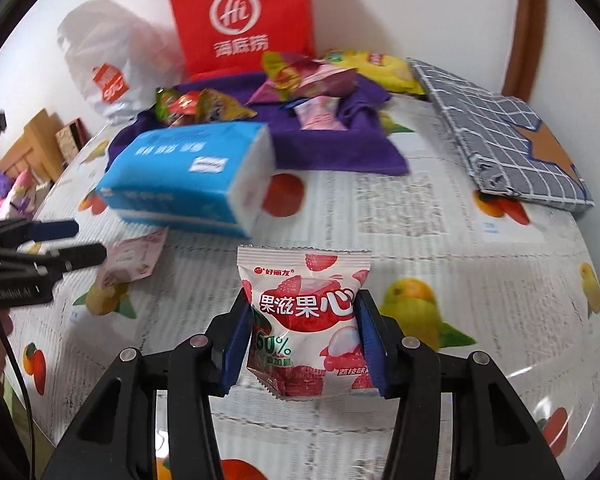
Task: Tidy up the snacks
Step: 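Grasp the pink lychee candy bag with the right tool while the left tool grasps the pale pink packet, then carry the lychee candy bag and pale pink packet over the purple towel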
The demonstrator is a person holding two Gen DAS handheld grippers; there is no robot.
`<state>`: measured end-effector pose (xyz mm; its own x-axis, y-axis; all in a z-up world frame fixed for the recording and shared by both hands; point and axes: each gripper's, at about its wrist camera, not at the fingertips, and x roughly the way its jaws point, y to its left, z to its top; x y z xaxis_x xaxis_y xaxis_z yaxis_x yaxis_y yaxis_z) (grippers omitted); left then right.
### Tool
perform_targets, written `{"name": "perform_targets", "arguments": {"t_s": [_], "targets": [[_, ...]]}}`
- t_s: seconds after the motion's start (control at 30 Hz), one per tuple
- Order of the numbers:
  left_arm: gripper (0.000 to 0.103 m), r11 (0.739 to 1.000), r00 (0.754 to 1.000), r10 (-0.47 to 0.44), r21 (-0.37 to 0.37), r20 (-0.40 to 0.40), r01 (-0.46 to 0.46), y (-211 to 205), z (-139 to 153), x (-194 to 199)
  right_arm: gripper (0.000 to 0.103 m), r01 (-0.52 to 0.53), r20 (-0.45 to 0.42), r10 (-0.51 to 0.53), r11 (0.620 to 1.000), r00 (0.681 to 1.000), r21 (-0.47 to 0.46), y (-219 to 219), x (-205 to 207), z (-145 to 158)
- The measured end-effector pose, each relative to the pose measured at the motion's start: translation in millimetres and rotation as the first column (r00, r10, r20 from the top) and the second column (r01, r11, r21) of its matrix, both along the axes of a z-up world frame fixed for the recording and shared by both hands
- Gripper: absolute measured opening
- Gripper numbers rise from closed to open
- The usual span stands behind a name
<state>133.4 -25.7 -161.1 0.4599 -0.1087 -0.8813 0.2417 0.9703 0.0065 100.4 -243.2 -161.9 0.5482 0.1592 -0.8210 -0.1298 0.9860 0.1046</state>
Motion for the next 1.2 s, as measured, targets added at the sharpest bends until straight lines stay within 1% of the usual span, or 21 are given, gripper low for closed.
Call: {"name": "perform_targets", "arguments": {"t_s": [0.13,0.4,0.53,0.6,0.67,0.7,0.73,0.77,0.83,0.9,0.97,1.03,1.1,1.17,1.2], "targets": [[0.068,0.999,0.999,-0.023,0.025,-0.023,0.024,-10.1,-11.4,5.7,0.05,0.023,-0.001,-0.023,1.0,1.0,0.017,-11.2,0.1,-1.2],[0.068,0.998,0.998,-0.048,0.045,-0.039,0.05,-25.5,-21.5,17.0,0.05,0.043,-0.001,-0.043,0.998,0.999,0.042,-17.1,2.0,-2.3],[0.068,0.998,0.997,-0.053,0.042,-0.054,0.055,-29.6,-24.1,21.8,0.05,0.043,-0.003,-0.042,0.998,0.999,0.046,-16.5,2.9,-2.9],[0.068,0.998,0.996,-0.055,0.026,-0.075,0.057,-29.1,-26.6,23.0,0.05,0.044,0.0,-0.044,0.998,0.999,0.045,-15.2,3.5,-2.9],[0.068,0.998,0.995,-0.057,0.018,-0.081,0.058,-28.4,-27.9,21.3,0.05,0.045,0.0,-0.045,0.998,0.999,0.049,-14.8,4.2,-3.0],[0.067,0.998,0.995,-0.061,0.019,-0.077,0.062,-28.6,-27.9,19.7,0.05,0.046,-0.001,-0.046,0.998,0.999,0.051,-14.4,4.6,-3.0],[0.062,0.998,0.995,-0.065,0.017,-0.075,0.066,-28.5,-27.8,18.3,0.05,0.045,0.0,-0.045,0.998,0.999,0.051,-14.0,4.8,-2.9],[0.06,0.997,0.995,-0.068,0.016,-0.071,0.069,-28.6,-27.3,16.5,0.05,0.044,0.001,-0.045,0.998,0.999,0.049,-13.5,4.6,-2.6],[0.047,0.997,0.995,-0.073,0.01,-0.069,0.074,-28.5,-25.9,13.8,0.05,0.044,0.003,-0.044,0.998,0.999,0.046,-13.2,3.8,-1.6],[0.041,0.997,0.995,-0.071,0.01,-0.071,0.072,-28.0,-24.8,12.4,0.05,0.043,0.008,-0.043,0.998,0.999,0.046,-12.6,2.9,0.0],[0.04,0.998,0.995,-0.07,0.003,-0.073,0.07,-26.0,-24.2,10.9,0.05,0.043,0.013,-0.044,0.998,0.999,0.047,-12.1,1.5,1.9],[0.036,0.998,0.995,-0.063,-0.004,-0.073,0.063,-24.0,-23.5,9.6,0.05,0.042,0.016,-0.043,0.998,0.999,0.047,-11.6,0.2,3.3],[0.035,0.998,0.995,-0.06,-0.02,-0.075,0.058,-20.0,-22.0,7.5,0.05,0.041,0.019,-0.042,0.998,0.999,0.042,-11.3,-1.4,4.8],[0.03,0.998,0.996,-0.051,-0.028,-0.069,0.05,-15.4,-20.4,4.9,0.05,0.041,0.021,-0.041,0.999,0.999,0.034,-10.8,-2.5,6.6],[0.029,0.998,0.997,-0.047,-0.036,-0.068,0.045,-12.5,-19.4,3.7,0.05,0.041,0.022,-0.042,0.999,0.999,0.032,-10.8,-3.0,7.7]]}}
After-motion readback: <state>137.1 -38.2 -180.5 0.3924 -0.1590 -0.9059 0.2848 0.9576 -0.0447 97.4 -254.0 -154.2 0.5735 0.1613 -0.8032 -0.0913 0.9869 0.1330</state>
